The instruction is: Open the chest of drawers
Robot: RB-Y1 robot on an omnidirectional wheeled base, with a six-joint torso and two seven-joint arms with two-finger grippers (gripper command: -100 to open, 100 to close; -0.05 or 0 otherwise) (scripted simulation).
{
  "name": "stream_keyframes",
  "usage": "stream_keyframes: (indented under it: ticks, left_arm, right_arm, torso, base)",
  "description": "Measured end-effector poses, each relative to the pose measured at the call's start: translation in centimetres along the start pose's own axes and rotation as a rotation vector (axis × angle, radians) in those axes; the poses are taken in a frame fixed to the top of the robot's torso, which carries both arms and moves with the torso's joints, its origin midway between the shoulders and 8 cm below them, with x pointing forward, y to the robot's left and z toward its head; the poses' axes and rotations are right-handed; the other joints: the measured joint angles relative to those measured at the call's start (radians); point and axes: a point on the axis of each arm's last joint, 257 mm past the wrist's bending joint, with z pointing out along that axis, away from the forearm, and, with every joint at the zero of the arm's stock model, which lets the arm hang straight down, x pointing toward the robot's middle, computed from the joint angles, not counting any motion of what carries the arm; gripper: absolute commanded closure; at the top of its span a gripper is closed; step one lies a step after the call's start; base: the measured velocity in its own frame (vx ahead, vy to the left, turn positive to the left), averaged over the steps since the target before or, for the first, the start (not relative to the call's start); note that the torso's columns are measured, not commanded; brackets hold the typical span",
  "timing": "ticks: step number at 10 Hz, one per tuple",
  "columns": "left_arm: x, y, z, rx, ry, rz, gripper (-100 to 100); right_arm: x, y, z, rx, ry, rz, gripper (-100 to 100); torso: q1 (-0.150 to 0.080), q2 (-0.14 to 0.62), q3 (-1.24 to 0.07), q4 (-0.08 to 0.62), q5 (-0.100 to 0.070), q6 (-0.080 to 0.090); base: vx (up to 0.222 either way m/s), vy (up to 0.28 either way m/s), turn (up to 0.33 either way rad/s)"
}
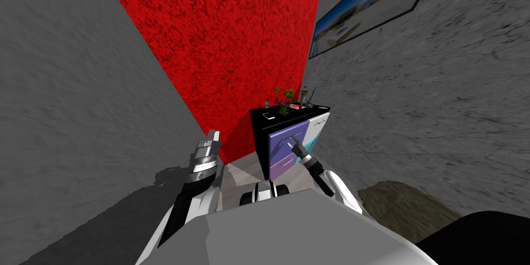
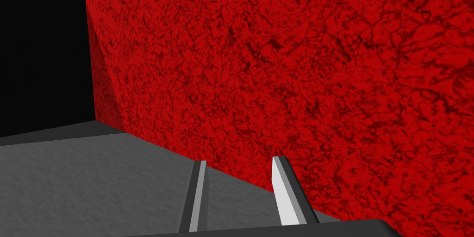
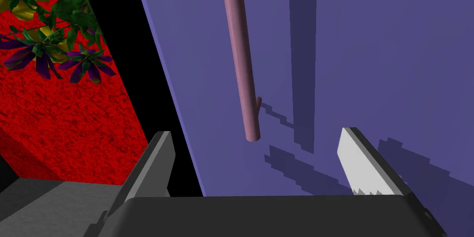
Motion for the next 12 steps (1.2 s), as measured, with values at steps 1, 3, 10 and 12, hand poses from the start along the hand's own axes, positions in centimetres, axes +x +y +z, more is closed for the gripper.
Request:
stream_keyframes:
  ticks: [1,3,10,12]
  left_arm:
    - [0.0,0.0,0.0,0.0,0.0,0.0,0]
    - [0.0,0.0,0.0,0.0,0.0,0.0,0]
    - [0.0,0.0,0.01,0.0,0.0,0.0,0]
    - [0.0,0.0,0.0,0.0,0.0,0.0,0]
  right_arm:
    - [-0.03,0.02,0.01,0.001,0.001,0.002,-100]
    - [0.57,-0.75,0.36,0.001,0.005,-0.001,-100]
    - [0.48,-0.97,-0.11,-0.003,-0.007,0.004,100]
    - [0.59,-0.72,-0.4,-0.011,-0.004,0.006,100]
  torso:
    - [0.0,-0.002,-0.001,-0.001,0.0,0.0]
    - [0.002,-0.006,-0.004,-0.002,0.001,0.0]
    - [0.002,0.003,0.001,0.004,0.002,0.001]
    - [0.004,-0.002,-0.002,0.001,0.003,0.0]
  base:
    - [0.051,0.033,0.037]
    - [0.051,0.043,0.021]
    - [-0.113,-0.027,-0.025]
    - [-0.128,-0.027,-0.039]
